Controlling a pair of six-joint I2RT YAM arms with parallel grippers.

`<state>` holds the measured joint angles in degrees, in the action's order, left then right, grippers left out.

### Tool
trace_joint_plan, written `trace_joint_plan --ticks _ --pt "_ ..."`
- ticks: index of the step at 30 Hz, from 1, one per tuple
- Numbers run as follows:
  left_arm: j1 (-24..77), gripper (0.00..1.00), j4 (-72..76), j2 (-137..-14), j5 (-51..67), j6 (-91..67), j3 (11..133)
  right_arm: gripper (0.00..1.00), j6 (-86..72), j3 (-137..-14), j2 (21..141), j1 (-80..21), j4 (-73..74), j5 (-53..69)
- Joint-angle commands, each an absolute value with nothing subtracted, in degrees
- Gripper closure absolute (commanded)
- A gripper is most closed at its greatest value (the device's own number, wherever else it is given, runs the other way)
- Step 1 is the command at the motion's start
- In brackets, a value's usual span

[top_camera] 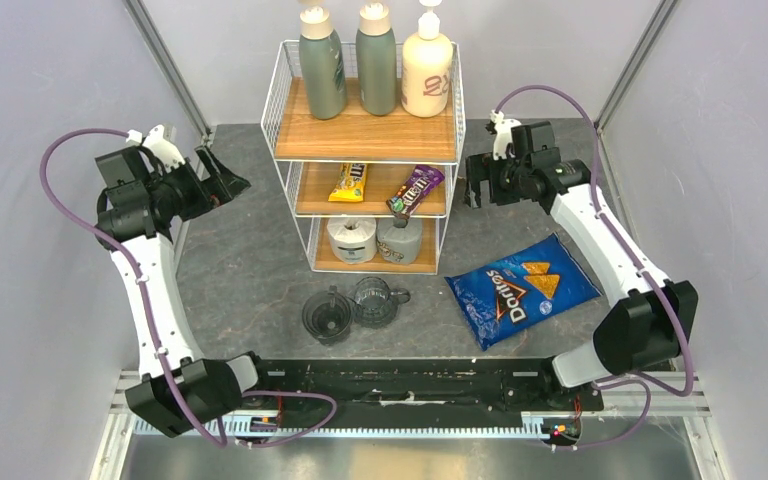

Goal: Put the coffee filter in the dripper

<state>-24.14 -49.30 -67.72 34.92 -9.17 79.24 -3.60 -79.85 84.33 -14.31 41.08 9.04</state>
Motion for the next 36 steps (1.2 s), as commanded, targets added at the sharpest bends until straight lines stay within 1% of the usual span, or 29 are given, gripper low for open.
trace_joint_plan --ticks 1,12,18,29,34,36 --pt "-24.33 0.00 -49.25 -64.97 39.85 -12.63 80.08 0.01 -7.02 -82.98 85.48 -15.99 37.66 10.06" --pt "-24.30 0.00 -48.15 -63.41 39.73 -19.16 83.88 0.01 -7.98 -84.75 87.56 -20.35 37.09 9.69" --pt "-24.31 0.00 -46.94 -62.94 39.79 -22.14 84.19 0.01 -8.83 -86.66 88.78 -21.70 36.72 9.95" --pt "-24.37 0.00 -46.97 -62.93 39.17 -26.15 84.76 0.01 -10.46 -91.40 93.37 -27.33 36.17 10.28" --pt "-29.12 0.00 -48.17 -65.57 40.22 -27.84 87.38 0.01 -11.06 -94.06 96.08 -29.64 35.69 9.94" --pt "-30.90 0.00 -49.77 -66.97 38.80 -27.10 89.73 0.01 -11.40 -95.07 97.24 -30.33 35.60 9.99"
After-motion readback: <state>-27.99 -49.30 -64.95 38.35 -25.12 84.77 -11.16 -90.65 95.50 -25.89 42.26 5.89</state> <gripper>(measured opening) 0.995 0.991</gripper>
